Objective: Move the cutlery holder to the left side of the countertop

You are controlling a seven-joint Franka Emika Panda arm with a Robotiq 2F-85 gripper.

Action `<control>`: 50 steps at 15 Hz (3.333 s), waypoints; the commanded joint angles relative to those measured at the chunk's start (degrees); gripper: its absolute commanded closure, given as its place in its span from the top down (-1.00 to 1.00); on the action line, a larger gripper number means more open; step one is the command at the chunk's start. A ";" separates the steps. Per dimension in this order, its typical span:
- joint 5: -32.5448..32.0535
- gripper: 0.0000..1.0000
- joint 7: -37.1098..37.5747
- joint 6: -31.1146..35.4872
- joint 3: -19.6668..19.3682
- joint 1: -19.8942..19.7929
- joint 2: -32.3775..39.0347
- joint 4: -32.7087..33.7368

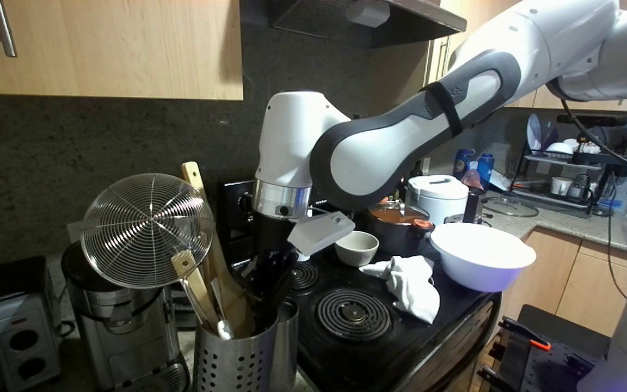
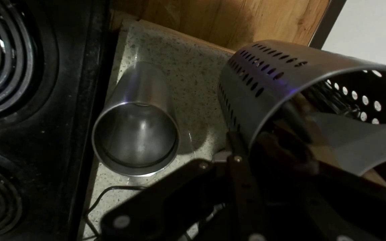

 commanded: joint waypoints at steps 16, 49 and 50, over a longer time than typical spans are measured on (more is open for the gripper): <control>-6.98 -0.91 7.50 8.56 -5.90 3.27 2.68 -4.59; -11.33 -0.91 15.01 12.87 -10.49 8.15 7.59 -1.46; -11.40 -0.91 15.20 12.70 -10.62 8.32 7.78 -1.05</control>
